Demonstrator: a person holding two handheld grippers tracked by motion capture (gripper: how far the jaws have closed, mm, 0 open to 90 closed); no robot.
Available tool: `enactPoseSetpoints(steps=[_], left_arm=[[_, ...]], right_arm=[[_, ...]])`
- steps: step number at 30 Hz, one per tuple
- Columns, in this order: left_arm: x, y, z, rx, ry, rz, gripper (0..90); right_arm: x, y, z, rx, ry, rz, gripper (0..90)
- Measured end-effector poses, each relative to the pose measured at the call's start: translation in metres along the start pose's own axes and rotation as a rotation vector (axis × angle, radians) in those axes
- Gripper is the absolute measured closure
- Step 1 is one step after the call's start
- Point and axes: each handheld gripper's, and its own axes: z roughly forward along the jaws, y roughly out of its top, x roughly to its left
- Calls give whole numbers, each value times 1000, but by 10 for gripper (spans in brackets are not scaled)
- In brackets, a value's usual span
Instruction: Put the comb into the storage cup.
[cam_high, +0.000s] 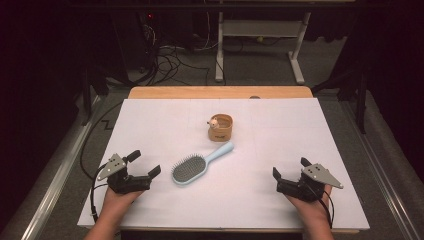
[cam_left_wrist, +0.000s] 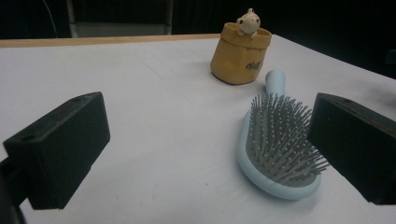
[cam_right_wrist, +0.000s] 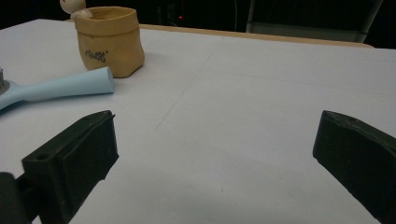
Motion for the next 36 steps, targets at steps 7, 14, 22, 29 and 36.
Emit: enactPoseSetpoints(steps=[7, 14, 22, 29, 36], left_arm=[[0, 1, 1, 6, -9, -19, 2], [0, 1, 0, -1, 12, -5, 10], [-3, 1, 2, -8, 33, 2, 0], [-6, 1, 3, 9, 25, 20, 0], [-5, 3, 3, 36, 8, 10, 0]], right_arm=[[-1, -1, 0, 7, -6, -5, 4], [-2, -1, 1, 12, 6, -11, 4], [-6, 0, 0, 2, 16, 1, 4], [-5, 3, -1, -5, 17, -16, 4], [-5, 2, -3, -3, 12, -13, 4]])
